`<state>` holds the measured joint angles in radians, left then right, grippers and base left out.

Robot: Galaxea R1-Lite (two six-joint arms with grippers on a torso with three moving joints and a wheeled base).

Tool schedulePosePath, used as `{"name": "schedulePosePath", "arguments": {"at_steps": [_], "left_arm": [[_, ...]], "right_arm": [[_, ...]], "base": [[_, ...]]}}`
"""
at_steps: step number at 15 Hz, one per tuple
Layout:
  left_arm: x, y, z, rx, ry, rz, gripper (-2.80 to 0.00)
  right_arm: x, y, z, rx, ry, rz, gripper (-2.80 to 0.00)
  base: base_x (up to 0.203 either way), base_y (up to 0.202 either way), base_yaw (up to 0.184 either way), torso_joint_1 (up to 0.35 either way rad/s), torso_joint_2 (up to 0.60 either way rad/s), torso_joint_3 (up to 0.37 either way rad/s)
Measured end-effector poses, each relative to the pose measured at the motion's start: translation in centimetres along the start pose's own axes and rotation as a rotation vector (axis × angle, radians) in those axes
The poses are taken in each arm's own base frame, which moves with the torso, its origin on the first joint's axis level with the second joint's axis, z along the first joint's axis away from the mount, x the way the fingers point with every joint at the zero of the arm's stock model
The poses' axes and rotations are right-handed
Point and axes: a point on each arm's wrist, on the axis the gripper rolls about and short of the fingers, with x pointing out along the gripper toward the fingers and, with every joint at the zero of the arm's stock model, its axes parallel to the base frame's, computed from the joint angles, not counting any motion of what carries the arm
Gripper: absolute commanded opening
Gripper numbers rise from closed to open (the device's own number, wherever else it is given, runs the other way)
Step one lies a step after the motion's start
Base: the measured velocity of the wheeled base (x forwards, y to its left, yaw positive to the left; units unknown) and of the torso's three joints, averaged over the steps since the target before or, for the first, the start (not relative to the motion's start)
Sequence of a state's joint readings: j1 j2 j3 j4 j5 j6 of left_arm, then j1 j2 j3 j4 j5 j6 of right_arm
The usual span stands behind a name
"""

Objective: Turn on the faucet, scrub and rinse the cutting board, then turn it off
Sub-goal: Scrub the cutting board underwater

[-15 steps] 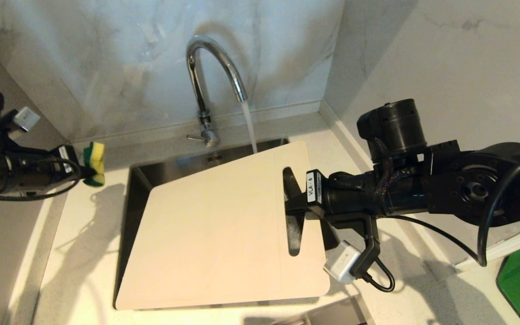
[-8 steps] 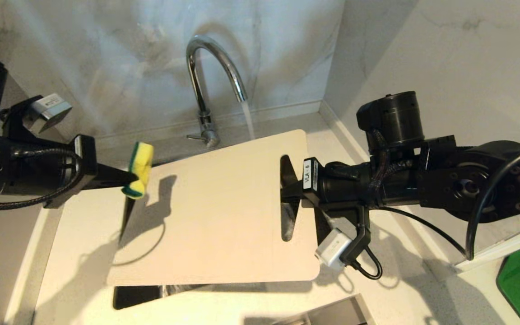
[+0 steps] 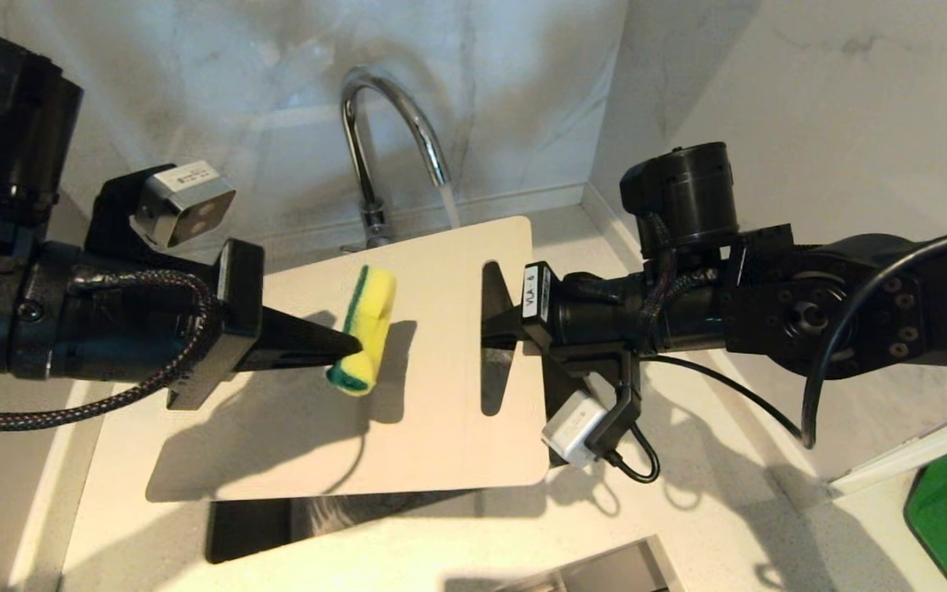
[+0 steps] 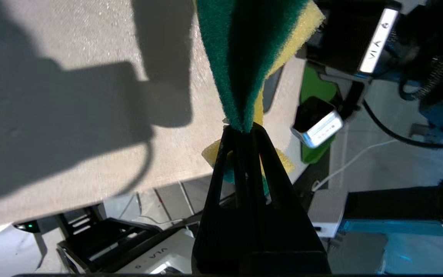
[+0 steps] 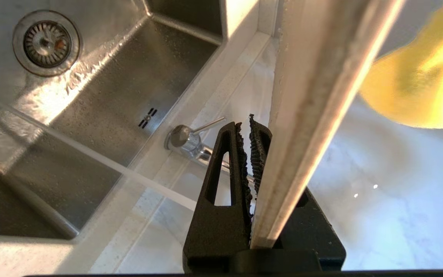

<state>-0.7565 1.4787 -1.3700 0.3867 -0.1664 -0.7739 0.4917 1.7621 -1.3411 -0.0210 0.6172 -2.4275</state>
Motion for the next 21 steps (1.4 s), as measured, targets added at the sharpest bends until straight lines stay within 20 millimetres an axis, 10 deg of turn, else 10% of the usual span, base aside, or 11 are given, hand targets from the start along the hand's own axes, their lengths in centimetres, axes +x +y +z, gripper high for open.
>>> {"name": "schedulePosePath", "arguments": {"at_steps": [7,21], "left_arm": [[4.0,0.5,-0.8,0.030,0.006,0.114,-2.80],[5.3,2.4,-2.0,0.061,0.017,0.186,-2.80]], "right_arm": [[-0.4,-0.1,0.5,0.070,-0.026,0.039,-2.80],[-2.1,-1.4,0.5,0.073,0.003,0.092,-2.80]], "base": [[0.000,0.000,0.000,0.000,0.00,0.000],[0.000,0.000,0.000,0.000,0.00,0.000]]}}
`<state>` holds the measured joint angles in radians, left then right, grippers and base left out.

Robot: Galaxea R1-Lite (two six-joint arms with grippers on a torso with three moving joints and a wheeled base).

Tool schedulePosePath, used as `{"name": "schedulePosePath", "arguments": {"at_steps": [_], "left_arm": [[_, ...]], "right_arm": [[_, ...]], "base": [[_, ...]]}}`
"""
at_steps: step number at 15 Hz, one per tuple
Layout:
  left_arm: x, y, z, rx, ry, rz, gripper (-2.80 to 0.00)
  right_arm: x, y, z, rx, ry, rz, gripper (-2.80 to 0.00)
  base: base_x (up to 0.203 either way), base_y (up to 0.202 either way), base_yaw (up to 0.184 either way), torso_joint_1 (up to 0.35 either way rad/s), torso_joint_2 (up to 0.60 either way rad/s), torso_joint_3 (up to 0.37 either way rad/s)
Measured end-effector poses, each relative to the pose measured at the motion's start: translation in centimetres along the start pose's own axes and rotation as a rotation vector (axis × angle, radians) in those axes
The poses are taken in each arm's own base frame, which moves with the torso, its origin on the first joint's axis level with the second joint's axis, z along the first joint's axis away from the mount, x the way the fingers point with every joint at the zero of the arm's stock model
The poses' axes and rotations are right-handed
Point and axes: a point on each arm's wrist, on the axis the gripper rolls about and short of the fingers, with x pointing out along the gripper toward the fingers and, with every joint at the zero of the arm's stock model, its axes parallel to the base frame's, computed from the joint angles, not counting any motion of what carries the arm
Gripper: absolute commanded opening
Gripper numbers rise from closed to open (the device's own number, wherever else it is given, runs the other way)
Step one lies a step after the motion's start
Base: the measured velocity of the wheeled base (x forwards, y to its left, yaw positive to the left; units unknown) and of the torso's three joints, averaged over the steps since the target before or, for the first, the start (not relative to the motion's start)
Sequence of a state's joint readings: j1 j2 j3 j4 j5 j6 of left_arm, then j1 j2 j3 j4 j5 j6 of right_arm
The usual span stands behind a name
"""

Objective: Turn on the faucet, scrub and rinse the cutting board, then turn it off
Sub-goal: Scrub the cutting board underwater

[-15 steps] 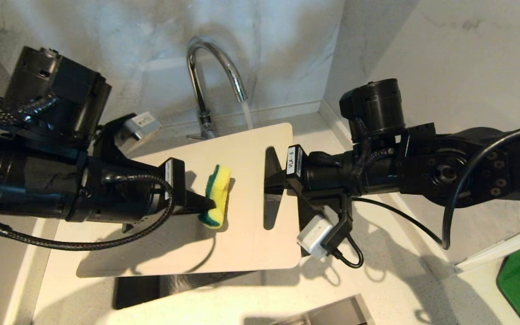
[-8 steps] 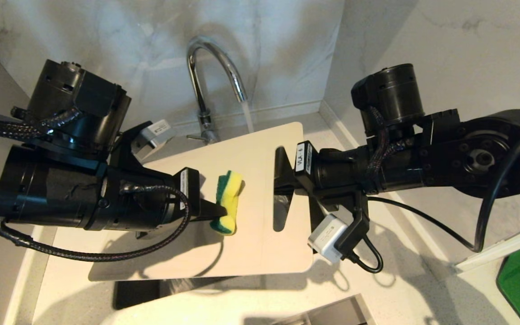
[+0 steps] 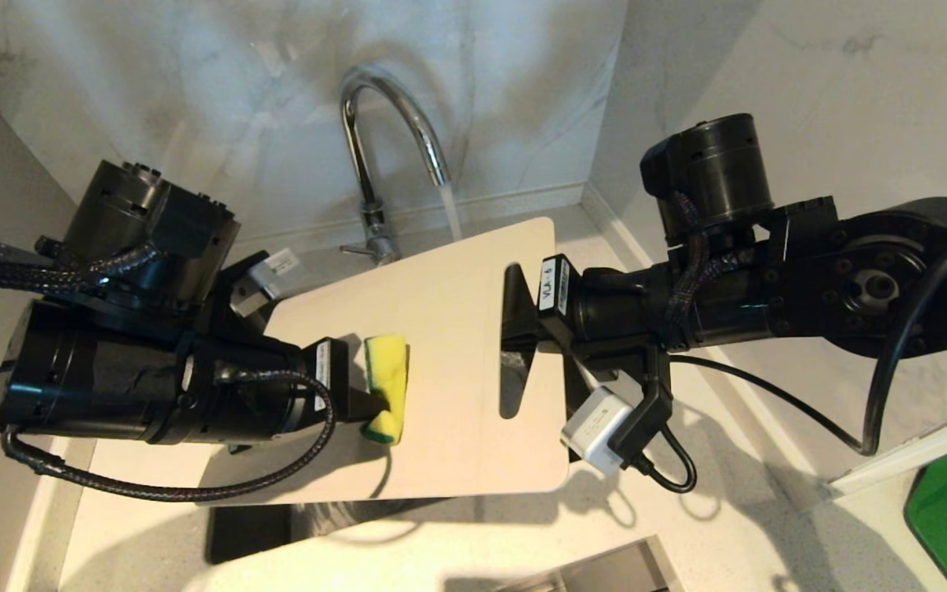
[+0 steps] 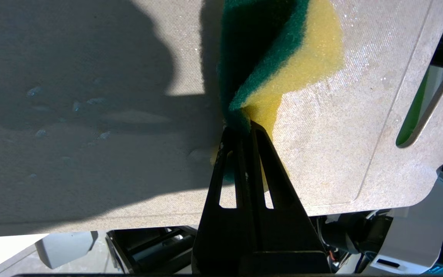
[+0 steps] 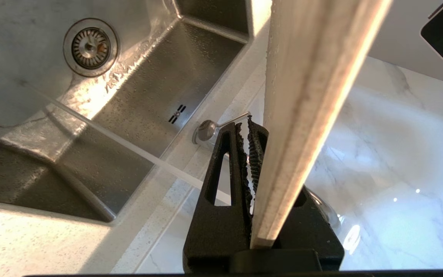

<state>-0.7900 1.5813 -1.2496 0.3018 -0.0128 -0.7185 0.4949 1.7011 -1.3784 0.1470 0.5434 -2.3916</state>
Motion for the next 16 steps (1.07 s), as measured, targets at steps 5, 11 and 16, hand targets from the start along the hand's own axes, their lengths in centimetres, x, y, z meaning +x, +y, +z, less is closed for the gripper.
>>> {"name": "schedulePosePath", "arguments": {"at_steps": [5,11,16], "left_arm": [[0.2,2.0,0.4,-0.013,-0.023,0.047,-2.80],[1.1,5.7,0.4,-0.025,-0.056,0.117,-2.80],[2.0,10.3,-0.2,-0.051,-0.057,0.152,-2.80]], "right_arm": [[0.2,0.2,0.0,0.001,-0.006,0.001,-2.80],[0.3,0.2,0.0,0.000,-0.007,0.002,-2.80],[0.3,0.3,0.1,-0.001,-0.008,0.001,-2.80]], "base": [[0.000,0.000,0.000,0.000,0.00,0.000],[0.000,0.000,0.000,0.000,0.00,0.000],[0.000,0.000,0.000,0.000,0.00,0.000]]}}
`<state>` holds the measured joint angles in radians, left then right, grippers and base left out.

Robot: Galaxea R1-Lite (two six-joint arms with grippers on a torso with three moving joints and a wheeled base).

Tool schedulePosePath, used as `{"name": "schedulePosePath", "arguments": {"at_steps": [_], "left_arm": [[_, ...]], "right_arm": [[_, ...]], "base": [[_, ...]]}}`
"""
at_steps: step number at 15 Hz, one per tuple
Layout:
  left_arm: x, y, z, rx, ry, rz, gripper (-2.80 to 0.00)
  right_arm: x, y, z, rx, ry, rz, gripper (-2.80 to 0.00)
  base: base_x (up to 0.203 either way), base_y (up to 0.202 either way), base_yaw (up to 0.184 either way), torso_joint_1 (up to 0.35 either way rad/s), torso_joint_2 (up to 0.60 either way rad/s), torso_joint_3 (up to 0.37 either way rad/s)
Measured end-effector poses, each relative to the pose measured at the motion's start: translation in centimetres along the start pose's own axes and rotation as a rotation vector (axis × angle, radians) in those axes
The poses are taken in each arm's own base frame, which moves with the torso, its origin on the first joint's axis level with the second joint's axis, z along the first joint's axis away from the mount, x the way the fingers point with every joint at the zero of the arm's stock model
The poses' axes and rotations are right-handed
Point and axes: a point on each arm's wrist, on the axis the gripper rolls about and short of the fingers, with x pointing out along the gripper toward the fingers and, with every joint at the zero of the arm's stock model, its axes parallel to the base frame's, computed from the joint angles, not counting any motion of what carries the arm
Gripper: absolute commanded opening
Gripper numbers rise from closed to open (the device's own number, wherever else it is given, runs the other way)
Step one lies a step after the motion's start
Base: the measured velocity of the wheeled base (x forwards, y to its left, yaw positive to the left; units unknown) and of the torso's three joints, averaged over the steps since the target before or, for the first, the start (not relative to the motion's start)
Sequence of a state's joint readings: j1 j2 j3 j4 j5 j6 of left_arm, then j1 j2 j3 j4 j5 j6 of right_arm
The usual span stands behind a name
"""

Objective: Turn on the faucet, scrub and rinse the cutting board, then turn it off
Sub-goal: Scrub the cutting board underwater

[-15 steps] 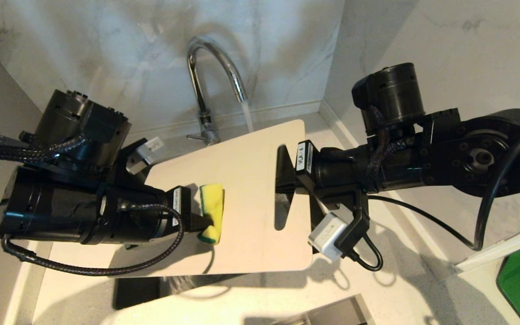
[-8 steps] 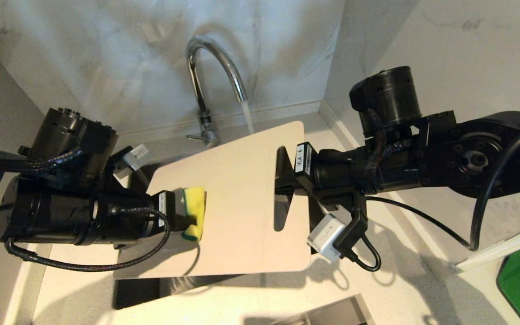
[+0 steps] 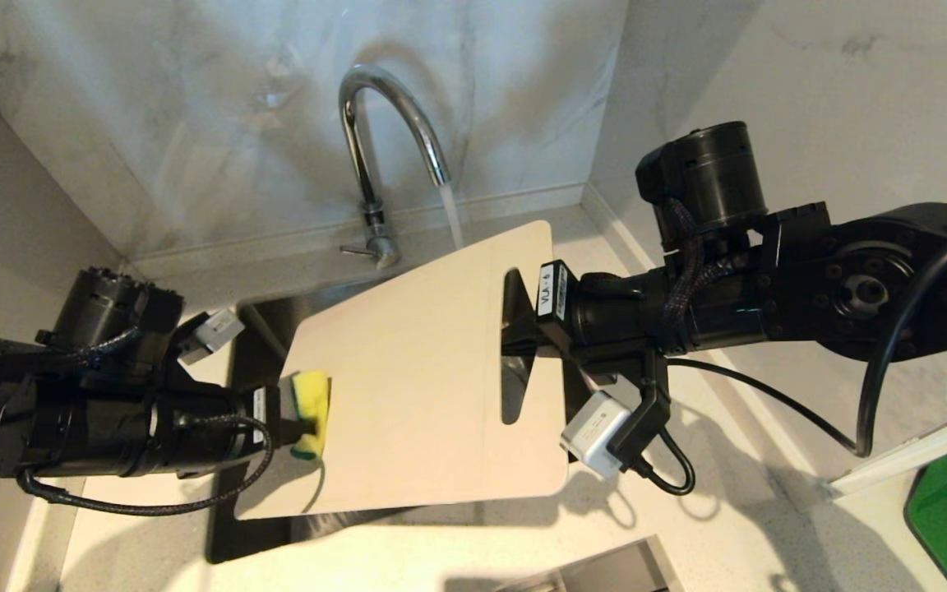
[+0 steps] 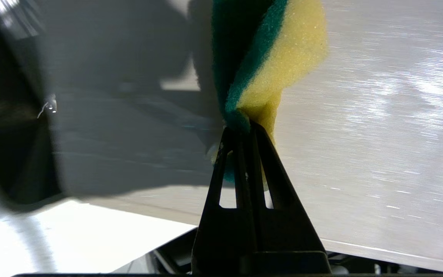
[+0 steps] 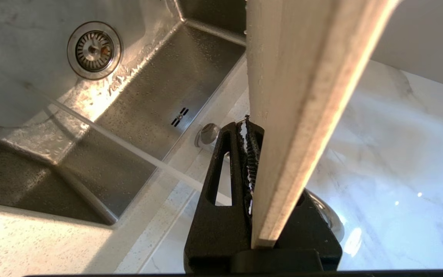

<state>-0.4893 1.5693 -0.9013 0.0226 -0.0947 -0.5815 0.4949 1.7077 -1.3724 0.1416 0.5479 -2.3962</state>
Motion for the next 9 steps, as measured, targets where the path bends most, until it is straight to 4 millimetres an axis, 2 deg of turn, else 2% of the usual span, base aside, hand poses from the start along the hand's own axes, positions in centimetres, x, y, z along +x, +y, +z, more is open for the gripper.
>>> {"name": "schedulePosePath", "arguments": {"at_steps": [6,9], "left_arm": [[0.0,5.7,0.4,-0.035,-0.007,0.062,-2.80],[-0.2,7.3,0.4,-0.060,-0.009,0.090,-2.80]], "right_arm": [[0.0,0.0,0.0,0.000,-0.001,-0.004,-2.80],[0.0,0.0,0.0,0.000,-0.002,-0.006,-2.80]], "base": [[0.000,0.000,0.000,0.000,0.00,0.000],[0.000,0.000,0.000,0.000,0.00,0.000]]}}
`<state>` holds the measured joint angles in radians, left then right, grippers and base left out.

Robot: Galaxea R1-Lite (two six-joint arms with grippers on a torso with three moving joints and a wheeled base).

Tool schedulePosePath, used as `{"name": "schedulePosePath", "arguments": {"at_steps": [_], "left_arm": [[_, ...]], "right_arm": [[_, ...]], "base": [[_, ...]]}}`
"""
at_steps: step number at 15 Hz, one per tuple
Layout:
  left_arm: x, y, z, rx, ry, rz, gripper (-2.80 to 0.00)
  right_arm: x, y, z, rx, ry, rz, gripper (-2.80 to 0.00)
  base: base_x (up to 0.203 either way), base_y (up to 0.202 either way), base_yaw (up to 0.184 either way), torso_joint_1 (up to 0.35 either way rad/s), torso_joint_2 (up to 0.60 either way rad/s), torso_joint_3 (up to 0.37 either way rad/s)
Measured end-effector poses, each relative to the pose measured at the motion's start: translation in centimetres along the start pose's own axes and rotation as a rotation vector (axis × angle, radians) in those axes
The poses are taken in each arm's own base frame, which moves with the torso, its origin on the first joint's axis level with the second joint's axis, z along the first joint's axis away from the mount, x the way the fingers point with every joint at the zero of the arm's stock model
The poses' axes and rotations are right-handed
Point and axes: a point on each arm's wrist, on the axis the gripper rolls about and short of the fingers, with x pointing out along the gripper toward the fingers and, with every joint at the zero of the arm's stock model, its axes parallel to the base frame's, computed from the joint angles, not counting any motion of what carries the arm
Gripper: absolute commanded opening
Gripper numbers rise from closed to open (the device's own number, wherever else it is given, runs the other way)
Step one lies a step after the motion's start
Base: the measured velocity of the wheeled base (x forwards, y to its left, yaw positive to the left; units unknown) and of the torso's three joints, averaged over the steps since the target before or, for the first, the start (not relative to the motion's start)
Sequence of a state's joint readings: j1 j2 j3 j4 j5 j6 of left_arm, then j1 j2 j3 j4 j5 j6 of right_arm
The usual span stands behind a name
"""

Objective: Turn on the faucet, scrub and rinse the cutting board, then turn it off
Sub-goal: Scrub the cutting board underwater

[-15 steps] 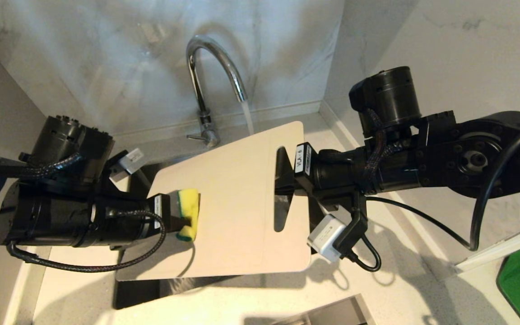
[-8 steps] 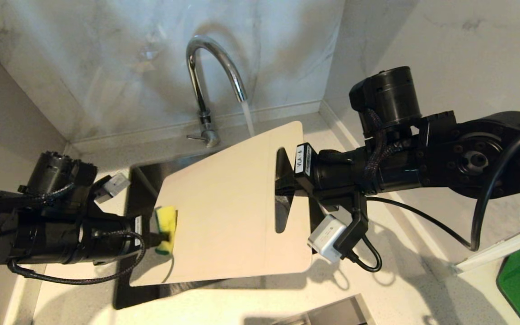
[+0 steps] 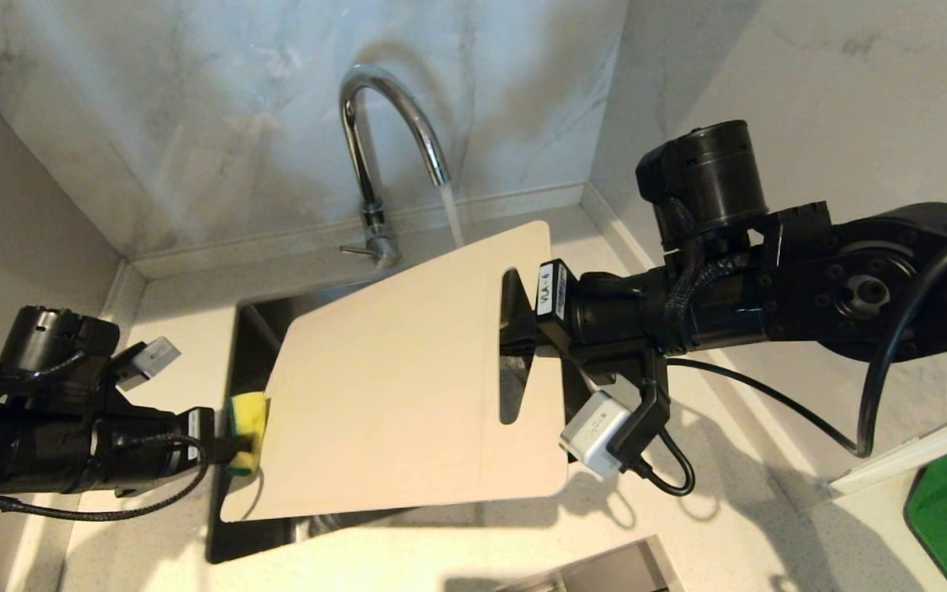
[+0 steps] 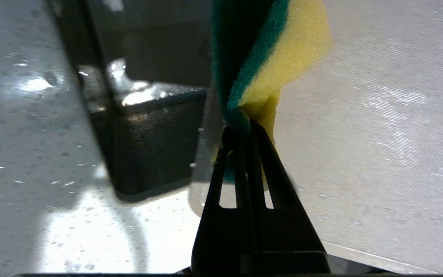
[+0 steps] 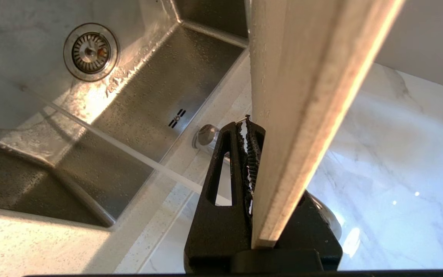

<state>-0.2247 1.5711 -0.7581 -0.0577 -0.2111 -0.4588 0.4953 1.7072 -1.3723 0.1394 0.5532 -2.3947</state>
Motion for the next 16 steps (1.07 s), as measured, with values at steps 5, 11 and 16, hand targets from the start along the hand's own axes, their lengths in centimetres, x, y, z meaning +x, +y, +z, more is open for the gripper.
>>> {"name": "schedulePosePath", "arguments": {"at_steps": [5,11,16], "left_arm": [[-0.9,0.3,1.4,-0.006,-0.059,-0.003,-2.80],[-4.2,-4.0,3.7,0.012,-0.113,-0.120,-2.80],[-6.7,-12.1,0.6,0.087,-0.014,-0.314,-2.80]], "right_arm": [[0.0,0.1,0.0,0.000,0.001,0.002,-2.80],[0.1,0.3,0.2,0.007,-0.008,0.008,-2.80],[0.5,0.7,0.1,0.013,-0.010,0.017,-2.80]], "base": [[0.000,0.000,0.000,0.000,0.00,0.000],[0.000,0.000,0.000,0.000,0.00,0.000],[0.000,0.000,0.000,0.000,0.00,0.000]]}}
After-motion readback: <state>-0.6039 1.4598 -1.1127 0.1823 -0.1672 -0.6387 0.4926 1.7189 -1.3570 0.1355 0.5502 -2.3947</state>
